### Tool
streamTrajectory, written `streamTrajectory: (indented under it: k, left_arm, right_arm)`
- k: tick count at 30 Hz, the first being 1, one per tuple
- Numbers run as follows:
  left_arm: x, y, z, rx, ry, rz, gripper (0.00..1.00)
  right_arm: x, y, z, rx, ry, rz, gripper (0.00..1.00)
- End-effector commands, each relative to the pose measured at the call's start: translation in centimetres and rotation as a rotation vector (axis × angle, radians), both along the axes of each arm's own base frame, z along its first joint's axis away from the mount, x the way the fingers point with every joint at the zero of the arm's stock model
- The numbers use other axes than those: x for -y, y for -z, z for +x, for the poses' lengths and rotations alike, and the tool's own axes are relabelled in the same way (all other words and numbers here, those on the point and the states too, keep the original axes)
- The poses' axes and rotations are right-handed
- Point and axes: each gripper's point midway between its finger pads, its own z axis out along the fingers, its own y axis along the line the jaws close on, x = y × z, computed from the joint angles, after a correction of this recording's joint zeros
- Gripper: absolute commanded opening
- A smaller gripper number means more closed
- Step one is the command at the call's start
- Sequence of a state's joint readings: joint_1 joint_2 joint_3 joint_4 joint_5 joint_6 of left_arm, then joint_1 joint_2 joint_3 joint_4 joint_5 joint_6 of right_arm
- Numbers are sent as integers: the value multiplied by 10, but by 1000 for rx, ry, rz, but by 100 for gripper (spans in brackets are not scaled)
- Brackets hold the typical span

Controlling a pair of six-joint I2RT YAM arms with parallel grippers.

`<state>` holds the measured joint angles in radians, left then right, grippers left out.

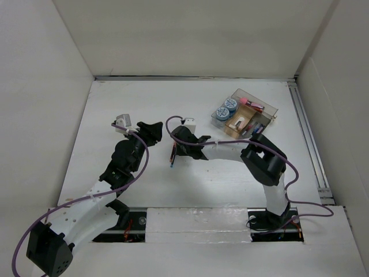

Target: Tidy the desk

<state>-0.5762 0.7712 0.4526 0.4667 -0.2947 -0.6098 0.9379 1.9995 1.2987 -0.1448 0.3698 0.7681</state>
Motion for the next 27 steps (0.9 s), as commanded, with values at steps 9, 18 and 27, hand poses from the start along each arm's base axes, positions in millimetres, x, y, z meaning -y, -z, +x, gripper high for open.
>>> streamTrajectory:
  k: [9, 18, 27]
  left_arm:
    - [1, -16, -1, 46, 8, -17, 48]
    - [-1, -15, -1, 44, -4, -18, 48]
    - [-17, -21, -7, 70, -66, -68, 48]
  right_arm:
    - [-17, -9, 1, 13, -51, 17, 34]
    - [-19, -4, -5, -5, -64, 40, 34]
    - [-22, 1, -3, -11, -77, 22, 34]
